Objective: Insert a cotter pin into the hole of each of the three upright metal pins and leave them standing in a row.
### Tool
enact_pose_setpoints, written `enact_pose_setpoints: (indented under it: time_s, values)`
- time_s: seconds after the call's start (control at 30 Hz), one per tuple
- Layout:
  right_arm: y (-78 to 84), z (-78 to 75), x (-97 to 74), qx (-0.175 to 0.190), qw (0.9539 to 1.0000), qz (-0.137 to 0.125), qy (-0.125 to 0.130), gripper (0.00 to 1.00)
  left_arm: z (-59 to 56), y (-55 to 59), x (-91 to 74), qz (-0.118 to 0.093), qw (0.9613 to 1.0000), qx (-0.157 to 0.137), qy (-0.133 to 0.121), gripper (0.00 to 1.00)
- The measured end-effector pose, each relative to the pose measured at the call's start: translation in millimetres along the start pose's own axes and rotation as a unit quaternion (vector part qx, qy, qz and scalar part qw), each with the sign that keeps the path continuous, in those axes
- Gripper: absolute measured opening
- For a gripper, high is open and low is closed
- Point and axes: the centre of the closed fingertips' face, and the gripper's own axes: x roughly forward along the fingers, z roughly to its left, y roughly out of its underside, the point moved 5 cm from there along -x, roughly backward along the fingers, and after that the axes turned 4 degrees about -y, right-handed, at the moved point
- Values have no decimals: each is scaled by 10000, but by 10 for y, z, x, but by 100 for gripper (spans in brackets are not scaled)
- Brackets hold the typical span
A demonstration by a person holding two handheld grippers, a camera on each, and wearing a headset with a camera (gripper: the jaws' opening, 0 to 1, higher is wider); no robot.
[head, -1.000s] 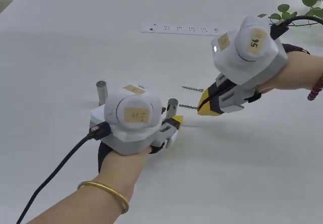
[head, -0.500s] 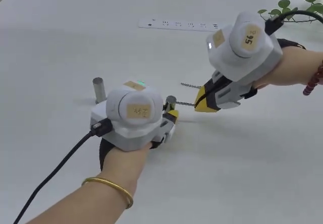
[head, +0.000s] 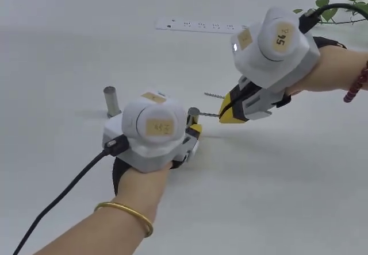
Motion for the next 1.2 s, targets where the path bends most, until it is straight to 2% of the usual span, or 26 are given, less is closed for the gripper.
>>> enact_pose_setpoints:
  time_s: [0.1, 1.2]
  values:
    - [-7, -12, -4, -80, 9999, 93, 22, 3, -2, 5, 2, -14, 10000, 6, -27, 12]
    - [-280, -46, 93, -193, 9996, -205, 51, 3, -10, 32, 19, 31, 9998, -166, -124, 12]
